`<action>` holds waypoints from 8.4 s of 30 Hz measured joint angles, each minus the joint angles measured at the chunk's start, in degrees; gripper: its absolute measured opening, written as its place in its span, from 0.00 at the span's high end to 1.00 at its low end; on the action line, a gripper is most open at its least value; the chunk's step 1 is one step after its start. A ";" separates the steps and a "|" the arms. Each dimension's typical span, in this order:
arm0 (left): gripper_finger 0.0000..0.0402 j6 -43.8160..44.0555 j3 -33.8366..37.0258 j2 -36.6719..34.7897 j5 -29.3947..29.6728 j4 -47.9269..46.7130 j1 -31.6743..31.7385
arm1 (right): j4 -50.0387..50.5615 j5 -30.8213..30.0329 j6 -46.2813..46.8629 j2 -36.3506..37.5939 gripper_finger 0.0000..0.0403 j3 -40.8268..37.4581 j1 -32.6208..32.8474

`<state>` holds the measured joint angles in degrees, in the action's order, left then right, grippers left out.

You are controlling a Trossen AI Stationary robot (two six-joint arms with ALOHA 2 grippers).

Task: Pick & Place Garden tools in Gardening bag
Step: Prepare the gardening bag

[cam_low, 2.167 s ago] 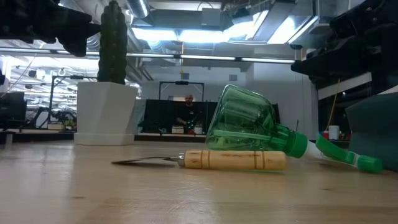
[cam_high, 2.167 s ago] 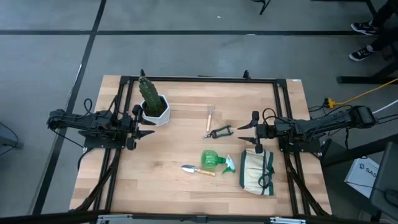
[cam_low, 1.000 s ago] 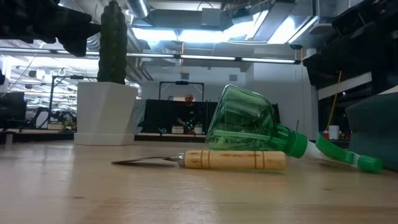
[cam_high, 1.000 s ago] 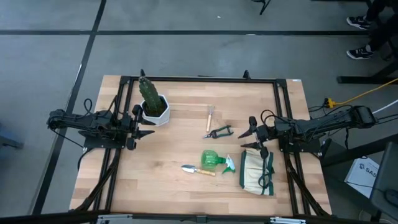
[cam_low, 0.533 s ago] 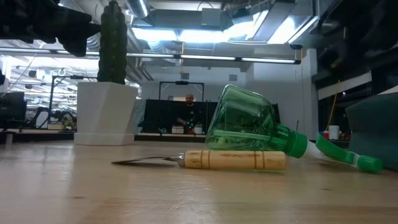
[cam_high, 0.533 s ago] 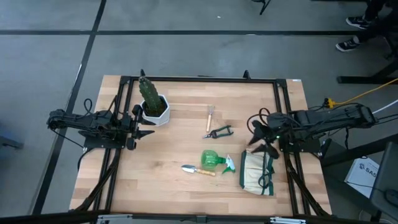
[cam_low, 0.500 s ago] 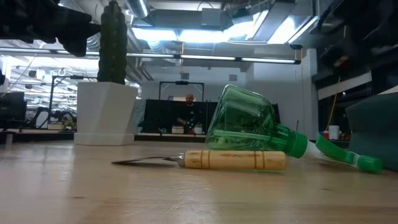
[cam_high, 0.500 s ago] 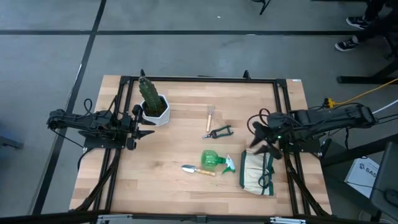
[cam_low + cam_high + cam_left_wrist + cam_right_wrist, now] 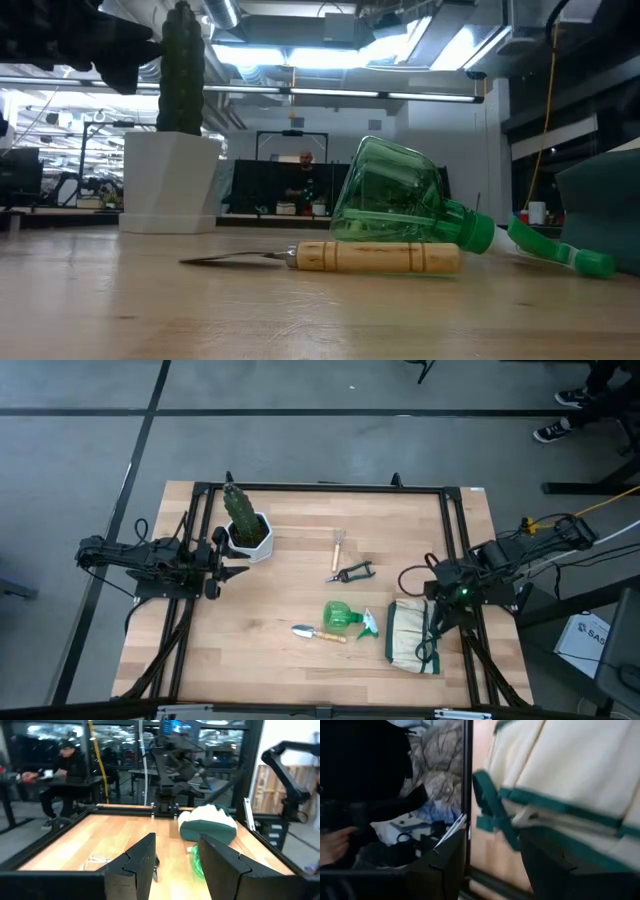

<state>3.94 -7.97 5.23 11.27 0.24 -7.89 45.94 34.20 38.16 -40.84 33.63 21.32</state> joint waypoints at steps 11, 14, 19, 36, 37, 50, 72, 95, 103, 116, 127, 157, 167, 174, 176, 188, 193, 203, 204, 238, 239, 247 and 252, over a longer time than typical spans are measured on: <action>0.64 -0.63 0.00 0.00 4.27 -0.03 0.01 | 0.05 -14.49 25.05 -0.27 0.53 -0.15 12.40; 0.64 1.92 0.00 0.00 3.80 -0.02 0.00 | -2.30 -19.36 31.36 -0.46 0.53 -1.20 15.66; 0.64 8.02 0.00 0.00 4.11 -0.01 0.01 | -11.90 -27.34 40.21 -0.89 0.53 -5.55 20.07; 0.64 20.77 0.00 0.00 4.08 0.06 -0.01 | -27.79 -48.94 47.66 -11.68 0.53 -10.60 19.36; 0.64 21.40 0.00 0.00 4.08 0.04 0.01 | -28.07 -50.43 47.31 -12.33 0.53 -10.60 18.85; 0.64 20.99 0.00 0.00 4.08 0.01 0.01 | -35.77 -58.16 36.86 -20.67 0.83 -10.60 10.21; 0.64 21.94 -8.90 19.47 -4.50 -0.24 0.01 | -23.37 -51.73 -13.87 -23.25 0.97 9.15 -0.52; 0.64 23.81 -37.73 62.37 -7.74 -6.91 -0.06 | -27.01 -67.59 -58.02 -44.55 0.97 25.05 0.52; 0.59 21.37 -40.59 70.77 -7.76 -6.75 0.23 | -33.50 -69.12 -59.80 -47.82 0.97 25.09 1.76; 0.53 19.43 -41.59 69.48 -2.04 -7.05 0.31 | -37.67 -68.64 -59.11 -49.51 0.97 25.09 5.62; 0.55 22.36 -41.57 71.12 -5.87 -6.45 0.04 | -40.05 -68.81 -59.92 -49.51 0.97 25.09 5.75; 0.99 7.88 -41.48 70.96 5.89 -5.20 -4.16 | -42.74 -52.46 -42.89 -49.48 0.82 25.07 2.52; 0.99 1.50 -41.48 60.77 16.09 -15.72 -8.90 | -44.00 -50.27 -32.49 -49.46 0.52 25.05 1.89; 0.99 -4.17 -41.48 53.53 20.22 -23.38 -13.82 | -48.53 -51.23 -32.46 -49.46 0.44 25.03 0.34; 0.99 -4.10 -41.48 51.39 20.68 -26.00 -15.64 | -49.17 -52.37 -32.46 -49.46 0.45 25.03 0.03; 1.00 -1.72 -41.48 41.16 12.95 -31.72 -21.28 | -58.66 -53.49 -33.40 -49.46 0.45 25.03 -4.81; 1.00 -1.75 -41.36 41.94 11.80 -31.10 -21.28 | -63.96 -50.16 -36.55 -49.46 0.45 25.03 -8.11; 1.00 -4.70 -41.29 45.79 11.56 -26.95 -21.28 | -76.38 -40.99 -40.73 -58.24 0.45 25.03 -12.24; 1.00 -4.70 -41.27 46.13 11.56 -27.09 -21.28 | -77.34 -40.90 -40.75 -59.11 0.45 25.03 -12.50; 0.79 11.06 -41.27 46.21 16.21 -30.01 -21.26 | -27.61 -38.10 -12.17 -33.26 0.99 25.05 -14.91; 0.77 11.50 -41.27 46.21 16.22 -30.53 -21.28 | -24.42 -38.15 -9.79 -31.95 0.99 25.05 -15.24; 0.70 13.54 -41.27 46.23 16.17 -31.96 -21.28 | -0.09 -36.88 3.00 -24.00 0.99 25.05 -16.39; 0.68 13.56 -41.27 46.23 16.17 -32.23 -21.26 | 5.42 -35.06 6.42 -23.29 0.99 25.05 -16.00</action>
<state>17.50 -49.23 51.46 27.44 -31.99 -29.15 51.35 -0.86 44.58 -64.13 58.67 5.32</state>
